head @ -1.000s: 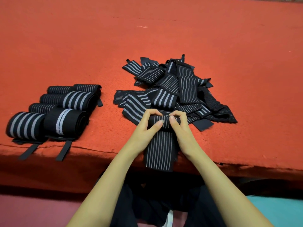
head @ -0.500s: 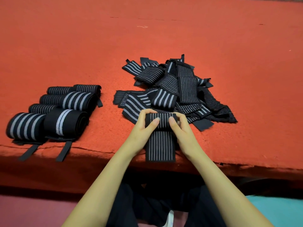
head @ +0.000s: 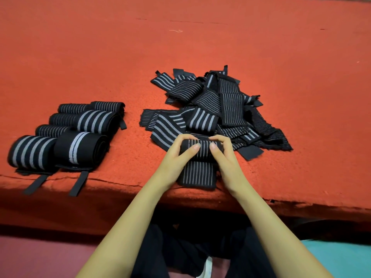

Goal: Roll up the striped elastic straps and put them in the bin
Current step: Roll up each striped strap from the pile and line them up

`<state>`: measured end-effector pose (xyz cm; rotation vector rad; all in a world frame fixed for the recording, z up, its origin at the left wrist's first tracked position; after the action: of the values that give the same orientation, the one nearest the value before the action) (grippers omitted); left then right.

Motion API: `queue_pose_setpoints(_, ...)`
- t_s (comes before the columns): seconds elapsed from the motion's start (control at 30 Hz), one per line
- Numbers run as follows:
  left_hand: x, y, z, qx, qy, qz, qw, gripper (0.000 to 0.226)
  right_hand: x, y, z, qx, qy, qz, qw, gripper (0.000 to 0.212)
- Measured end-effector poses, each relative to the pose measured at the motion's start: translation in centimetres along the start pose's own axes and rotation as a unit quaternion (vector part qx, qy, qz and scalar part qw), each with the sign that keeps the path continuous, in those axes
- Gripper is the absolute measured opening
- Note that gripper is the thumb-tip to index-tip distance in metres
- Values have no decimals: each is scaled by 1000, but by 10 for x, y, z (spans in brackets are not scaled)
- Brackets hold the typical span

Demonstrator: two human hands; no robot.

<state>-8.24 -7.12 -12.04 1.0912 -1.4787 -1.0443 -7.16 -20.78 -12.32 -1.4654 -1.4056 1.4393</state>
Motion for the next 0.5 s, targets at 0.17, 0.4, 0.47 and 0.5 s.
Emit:
queue_pose_setpoints(0.17, -2, 2, 2, 15, -9, 8, 1000, 22, 1, 7, -2, 34, 1, -12, 999, 17)
queue_pose_setpoints(0.4, -6, -5, -3, -1, 58, -75, 995, 39, 1, -4, 6, -29, 14, 70, 997, 17)
queue_pose_setpoints(0.47, -4, -2, -2, 17, 53, -75, 996, 35, 0, -2, 4, -10, 7, 58, 998, 17)
queue_pose_setpoints(0.5, -3, 0, 0, 29, 44, -70, 996, 30, 0, 0, 3, 3, 6, 49, 999, 16)
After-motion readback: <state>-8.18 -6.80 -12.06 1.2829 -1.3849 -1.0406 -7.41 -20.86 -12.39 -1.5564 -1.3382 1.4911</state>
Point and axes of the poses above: each hand's wrist, its own z-axis away from the middle knuckle, its own x-axis out of the palm, y = z × x, the point moved 6 cm from there along -z, towards the middle knuckle, and after that the axes turned 13 degrees about z, right-handed, at the moved point
